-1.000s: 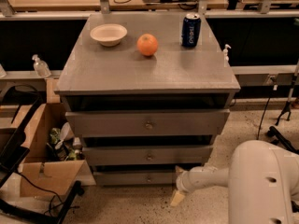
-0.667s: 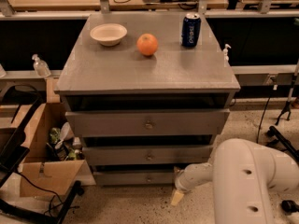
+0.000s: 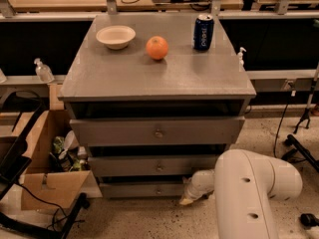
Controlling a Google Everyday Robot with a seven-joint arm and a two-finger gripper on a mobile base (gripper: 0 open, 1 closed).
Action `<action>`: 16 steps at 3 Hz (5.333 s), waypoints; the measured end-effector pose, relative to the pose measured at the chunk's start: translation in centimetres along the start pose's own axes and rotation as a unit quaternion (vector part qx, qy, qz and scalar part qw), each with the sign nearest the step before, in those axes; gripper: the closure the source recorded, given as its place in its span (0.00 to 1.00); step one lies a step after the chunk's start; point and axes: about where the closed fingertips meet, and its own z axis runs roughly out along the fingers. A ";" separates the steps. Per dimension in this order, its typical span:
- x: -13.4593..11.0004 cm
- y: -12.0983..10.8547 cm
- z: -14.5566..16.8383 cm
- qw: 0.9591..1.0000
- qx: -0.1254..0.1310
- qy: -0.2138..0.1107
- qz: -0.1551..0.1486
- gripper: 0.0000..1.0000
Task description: Open bottom drawer
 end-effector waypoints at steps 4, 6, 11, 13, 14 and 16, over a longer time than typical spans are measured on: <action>-0.3 -0.1 -0.8 1.000 0.000 0.000 0.000 1.00; -0.3 -0.1 -1.0 1.000 0.000 0.000 0.000 1.00; -0.4 -0.1 -1.0 1.000 0.000 0.000 0.000 0.81; -0.4 -0.1 -1.0 1.000 0.000 0.000 0.000 0.34; -0.4 -0.1 -1.0 1.000 -0.001 0.000 0.000 0.04; -0.4 0.0 -0.9 1.000 -0.001 0.000 0.000 0.00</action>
Offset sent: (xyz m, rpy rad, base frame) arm -0.0145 0.0079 -0.0017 0.0547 0.0235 0.0130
